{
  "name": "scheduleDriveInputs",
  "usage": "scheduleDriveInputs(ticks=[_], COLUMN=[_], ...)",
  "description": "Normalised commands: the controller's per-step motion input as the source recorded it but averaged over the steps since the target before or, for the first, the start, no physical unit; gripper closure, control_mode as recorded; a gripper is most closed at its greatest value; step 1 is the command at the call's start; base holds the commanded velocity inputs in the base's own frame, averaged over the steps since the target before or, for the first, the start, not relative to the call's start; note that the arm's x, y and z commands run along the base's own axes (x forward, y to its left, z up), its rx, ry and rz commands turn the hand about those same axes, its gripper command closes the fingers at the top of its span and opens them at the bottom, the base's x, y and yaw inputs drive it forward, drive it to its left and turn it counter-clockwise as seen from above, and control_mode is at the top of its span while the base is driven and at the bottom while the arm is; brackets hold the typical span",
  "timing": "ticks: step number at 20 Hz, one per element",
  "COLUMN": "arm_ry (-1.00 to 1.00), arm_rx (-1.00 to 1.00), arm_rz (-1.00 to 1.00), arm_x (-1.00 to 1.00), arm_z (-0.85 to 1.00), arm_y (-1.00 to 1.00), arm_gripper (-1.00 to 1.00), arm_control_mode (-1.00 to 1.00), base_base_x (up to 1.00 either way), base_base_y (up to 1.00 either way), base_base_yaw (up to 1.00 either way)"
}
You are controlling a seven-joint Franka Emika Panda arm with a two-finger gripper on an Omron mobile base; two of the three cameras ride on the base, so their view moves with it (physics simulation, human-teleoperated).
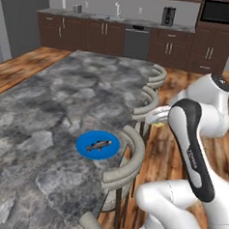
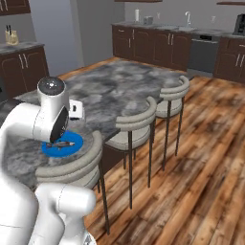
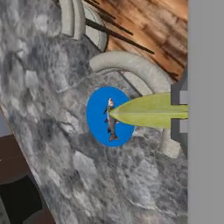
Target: Take the lemon wedge from the fridge and place it on the plate with fish on the dining counter.
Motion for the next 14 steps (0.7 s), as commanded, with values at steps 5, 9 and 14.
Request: scheduleDriveInputs(ticks=[5, 9, 14], arm_ry=[0.09, 0.39, 0.45], arm_rx=[0.01, -0.03, -0.19], arm_rz=[0.34, 0.06, 0.02], arm_x=[1.00, 1.00, 0.92], arm_z=[-0.35, -0.30, -0.26], arm_y=[0.58, 1.00, 0.97], arm_gripper=[1.00, 1.00, 1.00], arm_control_mode=[-1.00, -1.00, -1.00], base_base_x=[0.00, 0.00, 0.00], base_base_y=[0.00, 0.00, 0.00], base_base_yaw=[0.00, 0.00, 0.00])
